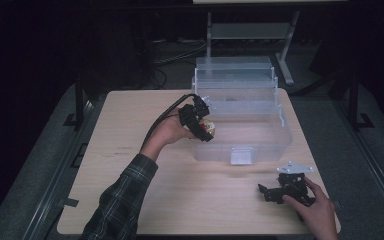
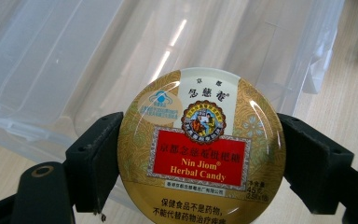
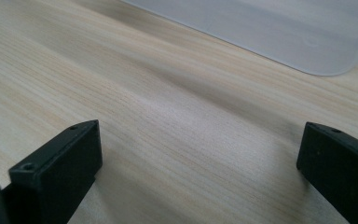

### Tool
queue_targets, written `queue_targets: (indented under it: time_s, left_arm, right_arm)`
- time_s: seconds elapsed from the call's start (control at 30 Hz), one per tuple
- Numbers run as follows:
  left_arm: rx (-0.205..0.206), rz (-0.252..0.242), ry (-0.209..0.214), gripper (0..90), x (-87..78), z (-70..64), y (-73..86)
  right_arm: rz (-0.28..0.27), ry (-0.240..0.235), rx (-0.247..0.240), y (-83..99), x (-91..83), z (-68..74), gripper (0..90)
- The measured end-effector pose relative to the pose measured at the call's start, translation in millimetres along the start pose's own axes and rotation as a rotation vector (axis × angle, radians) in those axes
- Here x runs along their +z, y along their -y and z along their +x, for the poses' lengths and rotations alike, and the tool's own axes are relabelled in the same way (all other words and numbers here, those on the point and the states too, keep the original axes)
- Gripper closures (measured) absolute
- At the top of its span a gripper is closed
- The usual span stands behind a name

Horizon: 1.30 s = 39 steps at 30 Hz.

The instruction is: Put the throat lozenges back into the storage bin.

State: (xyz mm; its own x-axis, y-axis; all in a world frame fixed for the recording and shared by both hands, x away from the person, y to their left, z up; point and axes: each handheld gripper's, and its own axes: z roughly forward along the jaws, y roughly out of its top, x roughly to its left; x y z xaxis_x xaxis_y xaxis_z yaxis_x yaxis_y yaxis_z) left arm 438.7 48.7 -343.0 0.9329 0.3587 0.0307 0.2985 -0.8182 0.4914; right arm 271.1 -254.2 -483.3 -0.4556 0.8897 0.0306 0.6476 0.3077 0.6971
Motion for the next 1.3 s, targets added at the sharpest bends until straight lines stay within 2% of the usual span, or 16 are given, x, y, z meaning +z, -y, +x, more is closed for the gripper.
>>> queue_targets:
  time_s: [0.4, 0.57, 0.7, 0.87, 1.0, 1.3]
  left_arm:
    - [0.0, 0.008, -0.007, 19.0, 2.7, 0.6, -0.1]
    - [-0.001, -0.014, -0.01, 18.5, 0.6, 0.4, -0.8]
    - [0.003, -0.006, -0.009, 18.5, -1.3, -0.5, -0.2]
    - [0.003, -0.02, -0.014, 18.5, -8.9, -3.3, 2.4]
    - [-0.002, -0.047, -0.015, 18.5, -16.3, -4.8, 7.4]
    - [-0.012, -0.072, -0.026, 18.4, -30.8, -6.9, 26.6]
  right_arm:
    - [0.0, 0.0, 0.0, 0.0, 0.0, 0.0, 0.0]
    - [0.0, 0.0, 0.0, 0.0, 0.0, 0.0, 0.0]
    - [0.0, 0.001, 0.0, 0.0, 0.0, 0.1, 0.0]
    - [0.0, 0.001, -0.001, 0.0, 0.0, 0.0, 0.0]
    - [0.001, 0.001, 0.0, 0.0, 0.0, 0.1, 0.0]
    - [-0.001, 0.001, -0.003, 0.0, 0.1, -0.1, 0.0]
